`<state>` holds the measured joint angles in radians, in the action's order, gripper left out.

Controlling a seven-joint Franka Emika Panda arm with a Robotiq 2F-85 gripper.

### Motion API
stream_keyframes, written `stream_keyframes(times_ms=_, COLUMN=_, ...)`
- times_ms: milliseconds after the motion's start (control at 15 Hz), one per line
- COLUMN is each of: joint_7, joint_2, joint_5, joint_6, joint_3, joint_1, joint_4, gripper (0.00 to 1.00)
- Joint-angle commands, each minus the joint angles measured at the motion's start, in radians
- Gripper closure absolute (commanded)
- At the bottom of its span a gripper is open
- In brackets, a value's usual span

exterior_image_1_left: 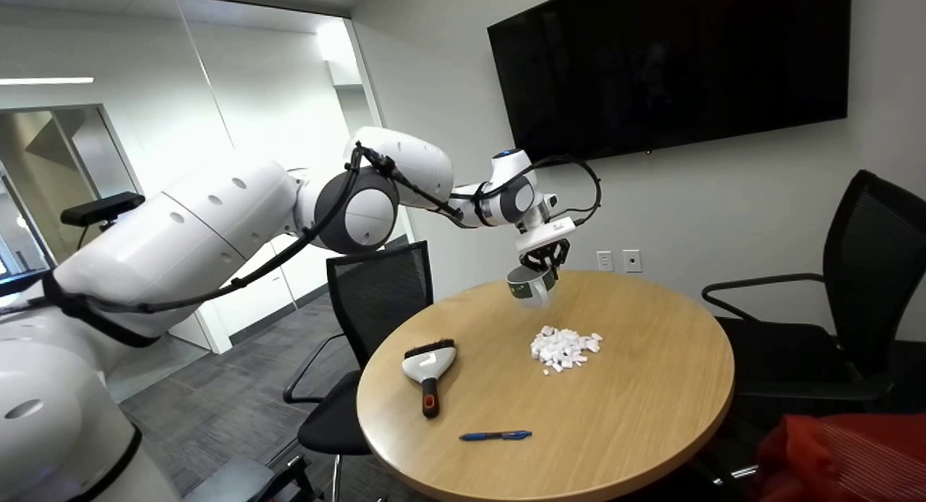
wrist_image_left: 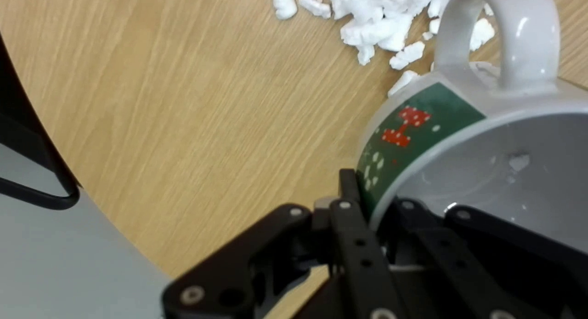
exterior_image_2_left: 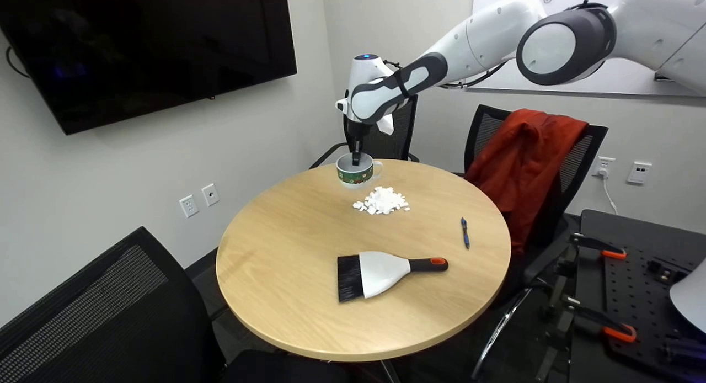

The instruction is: Remove the objects from the cup and put them on the table

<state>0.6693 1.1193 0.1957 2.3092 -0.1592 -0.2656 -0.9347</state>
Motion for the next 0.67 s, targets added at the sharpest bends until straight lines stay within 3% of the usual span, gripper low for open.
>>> stream_keyframes(times_ms=0, joint_7=0.041, joint_2=-0.005, joint_5=-0.053, joint_6=-0.013, joint_3=0.039, joint_1=0.018, joint_4=0.004, gripper=0.97)
stream_keyframes(times_ms=67, joint_7=0.047, joint_2=-0.005, joint_5=-0.061, joint_6=-0.016, joint_3=0.043, joint_1=0.018, joint_4=0.005, gripper=0.90)
stream_keyframes(times_ms=333, joint_7=0.046, joint_2=0.015, joint_5=-0.061, joint_6=-0.014, joint_3=0.054, joint_1=0.024, joint_4=0.005, gripper=0.90)
stream_keyframes(times_ms=400, joint_7=0.076, joint_2=0.023, joint_5=-0.067, joint_6=-0.019, joint_3=0.040, joint_1=0.017, joint_4=0.009, gripper=0.97)
stream_keyframes(times_ms=600, joint_7=0.143, joint_2=0.024, joint_5=-0.095, joint_6=0.018, joint_3=0.003, joint_1=0.028, joint_4=-0.008, gripper=0.97)
